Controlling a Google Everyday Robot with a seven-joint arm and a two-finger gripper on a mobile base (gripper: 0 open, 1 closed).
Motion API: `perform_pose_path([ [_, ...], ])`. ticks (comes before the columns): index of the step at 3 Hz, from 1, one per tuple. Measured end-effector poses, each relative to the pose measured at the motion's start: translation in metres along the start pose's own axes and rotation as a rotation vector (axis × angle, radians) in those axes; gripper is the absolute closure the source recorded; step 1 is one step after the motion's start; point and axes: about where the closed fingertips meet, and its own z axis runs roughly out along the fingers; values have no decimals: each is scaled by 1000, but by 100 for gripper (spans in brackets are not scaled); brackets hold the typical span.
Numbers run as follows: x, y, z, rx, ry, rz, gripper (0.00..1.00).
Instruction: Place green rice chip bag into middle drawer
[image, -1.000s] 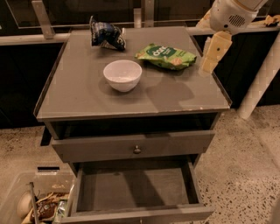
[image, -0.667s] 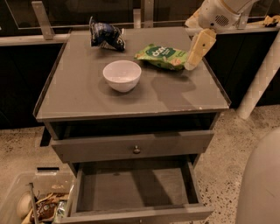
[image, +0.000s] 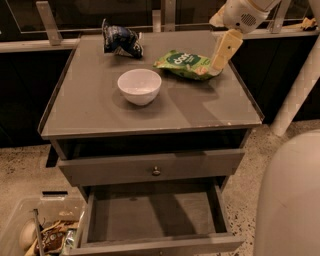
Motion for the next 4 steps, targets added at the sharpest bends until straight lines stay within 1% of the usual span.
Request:
perform_pose_path([
  [1,5,-31,5,51,-5,-14,0],
  [2,12,-54,18,76,-86,13,0],
  [3,2,-65,8,122,-117,-3,0],
  [4,2,-65,8,122,-117,-3,0],
])
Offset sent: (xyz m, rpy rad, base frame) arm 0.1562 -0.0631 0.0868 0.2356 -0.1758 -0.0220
